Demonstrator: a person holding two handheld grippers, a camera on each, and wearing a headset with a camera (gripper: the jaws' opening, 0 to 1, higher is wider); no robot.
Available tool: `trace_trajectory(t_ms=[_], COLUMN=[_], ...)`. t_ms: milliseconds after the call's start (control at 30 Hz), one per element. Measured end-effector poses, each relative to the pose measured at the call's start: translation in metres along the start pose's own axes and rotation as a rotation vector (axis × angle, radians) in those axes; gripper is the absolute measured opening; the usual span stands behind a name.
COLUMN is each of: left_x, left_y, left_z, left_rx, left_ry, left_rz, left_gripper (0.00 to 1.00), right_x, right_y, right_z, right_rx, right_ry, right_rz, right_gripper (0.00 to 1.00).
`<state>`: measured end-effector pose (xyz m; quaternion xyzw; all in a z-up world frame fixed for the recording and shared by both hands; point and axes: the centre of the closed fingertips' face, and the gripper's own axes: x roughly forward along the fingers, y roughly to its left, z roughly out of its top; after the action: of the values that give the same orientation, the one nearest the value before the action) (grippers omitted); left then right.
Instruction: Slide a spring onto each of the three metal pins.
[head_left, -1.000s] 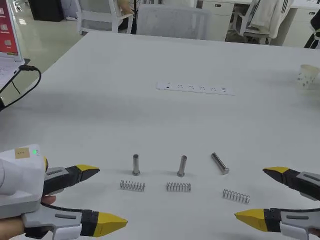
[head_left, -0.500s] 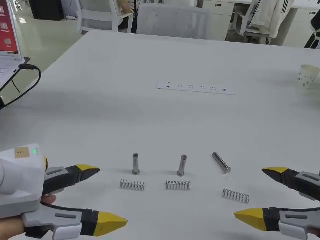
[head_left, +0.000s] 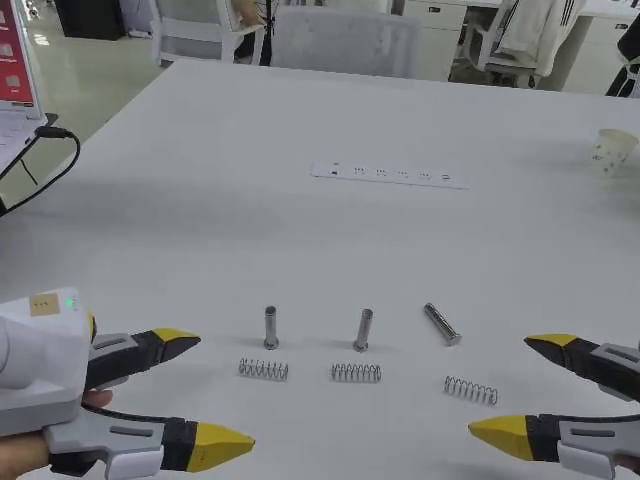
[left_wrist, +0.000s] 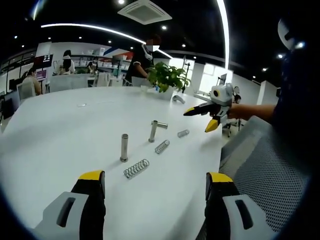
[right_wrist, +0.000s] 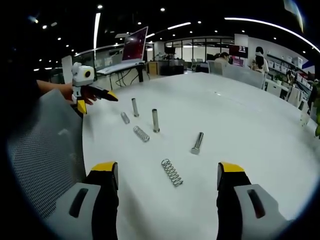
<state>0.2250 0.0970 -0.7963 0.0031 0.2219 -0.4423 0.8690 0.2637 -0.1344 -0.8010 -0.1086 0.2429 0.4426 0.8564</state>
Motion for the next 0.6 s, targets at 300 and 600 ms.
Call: trace_trajectory(t_ms=[300, 600], left_x=[0.0013, 0.0016], left_y=[0.0, -0.0004], left_z=[-0.0016, -0.0016], left_rx=[-0.002, -0.003], left_ry=[0.003, 0.005], left_rz=[-0.009, -0.015], left_gripper=[0.79, 0.78], right_x=[-0.0003, 0.0], right_y=[-0.0002, -0.0007], right_z=[-0.0005, -0.0015], right_rx=[0.0, -0.001], right_ry=[0.009, 0.018], right_rz=[-0.002, 0.0], right_gripper=[0.81, 0.81])
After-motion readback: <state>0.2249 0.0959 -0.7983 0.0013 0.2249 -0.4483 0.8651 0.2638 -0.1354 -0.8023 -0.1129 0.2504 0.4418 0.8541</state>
